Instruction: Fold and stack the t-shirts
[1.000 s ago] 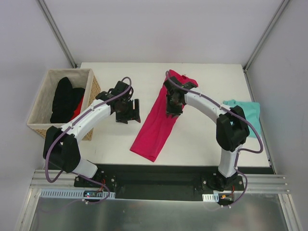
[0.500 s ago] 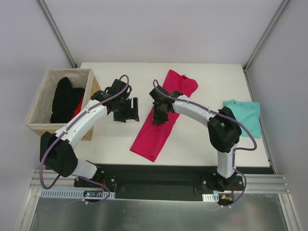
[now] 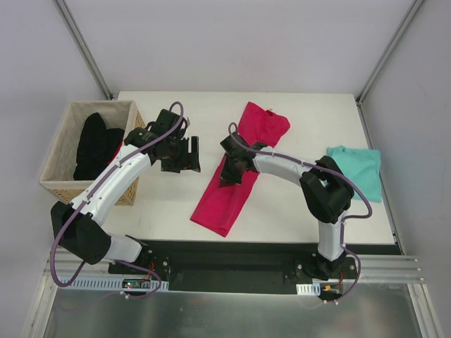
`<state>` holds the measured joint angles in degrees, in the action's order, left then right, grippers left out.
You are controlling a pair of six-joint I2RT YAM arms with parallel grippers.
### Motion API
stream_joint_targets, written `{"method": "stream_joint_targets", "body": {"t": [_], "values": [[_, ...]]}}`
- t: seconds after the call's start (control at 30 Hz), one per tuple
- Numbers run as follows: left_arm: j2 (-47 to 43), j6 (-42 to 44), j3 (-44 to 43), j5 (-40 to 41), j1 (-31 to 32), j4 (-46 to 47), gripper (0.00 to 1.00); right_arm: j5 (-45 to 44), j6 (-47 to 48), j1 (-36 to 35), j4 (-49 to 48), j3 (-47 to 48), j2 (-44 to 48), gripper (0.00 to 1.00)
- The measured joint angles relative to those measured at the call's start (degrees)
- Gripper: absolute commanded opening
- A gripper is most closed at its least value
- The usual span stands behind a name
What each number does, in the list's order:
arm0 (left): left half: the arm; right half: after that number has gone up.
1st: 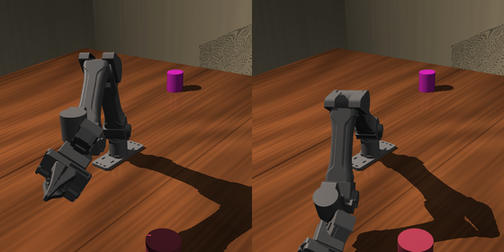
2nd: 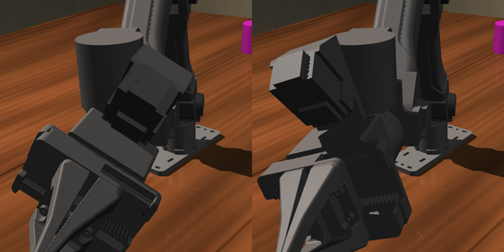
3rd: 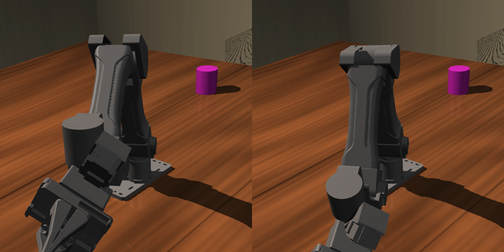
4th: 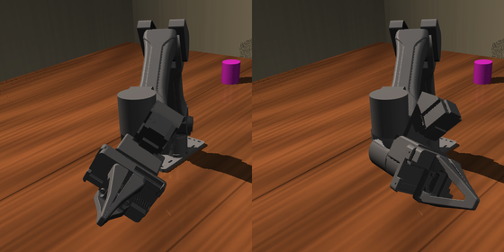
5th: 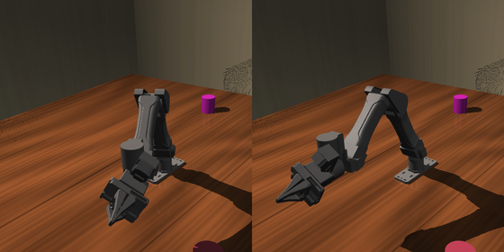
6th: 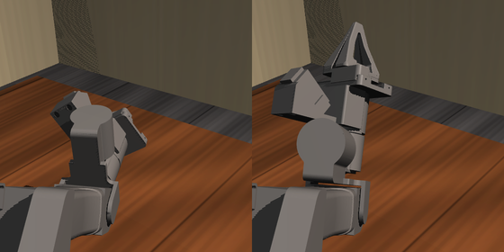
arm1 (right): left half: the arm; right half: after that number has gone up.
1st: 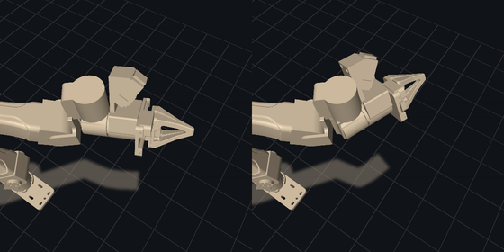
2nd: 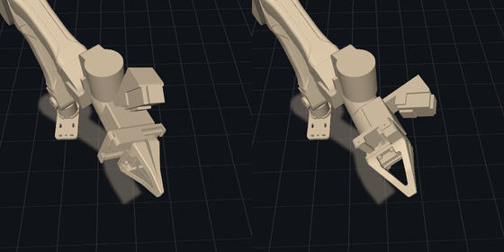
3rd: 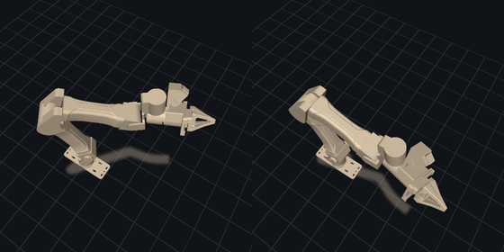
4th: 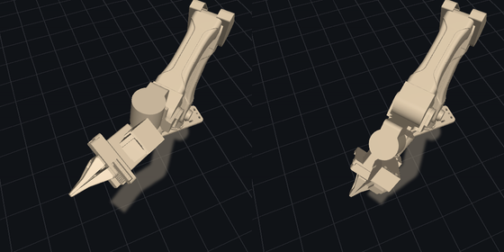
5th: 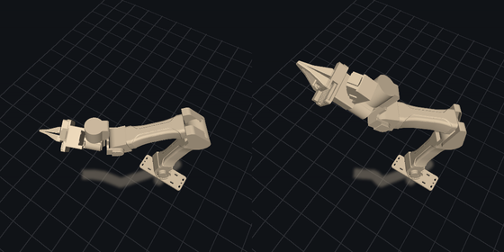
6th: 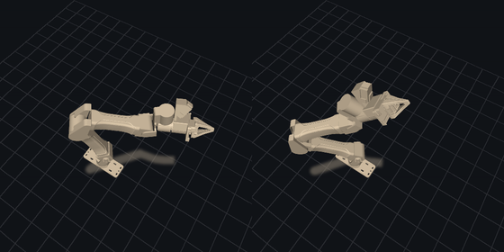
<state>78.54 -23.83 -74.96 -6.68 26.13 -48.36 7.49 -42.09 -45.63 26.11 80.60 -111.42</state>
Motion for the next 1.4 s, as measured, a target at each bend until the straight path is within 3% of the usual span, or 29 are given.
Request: {"method": "stream_joint_targets", "body": {"t": [1.0, 1.4], "values": [[0.00, 0.28, -0.87, 1.33, -0.59, -1.64, 0.71, -3.08, -10.78, 0.15, 8.22, -7.32, 1.05, 0.01], [0.00, 0.31, -0.87, 1.31, -0.74, -1.64, 0.71, -9.46, -16.13, 1.40, 15.43, -10.97, 4.98, 0.01]]}}
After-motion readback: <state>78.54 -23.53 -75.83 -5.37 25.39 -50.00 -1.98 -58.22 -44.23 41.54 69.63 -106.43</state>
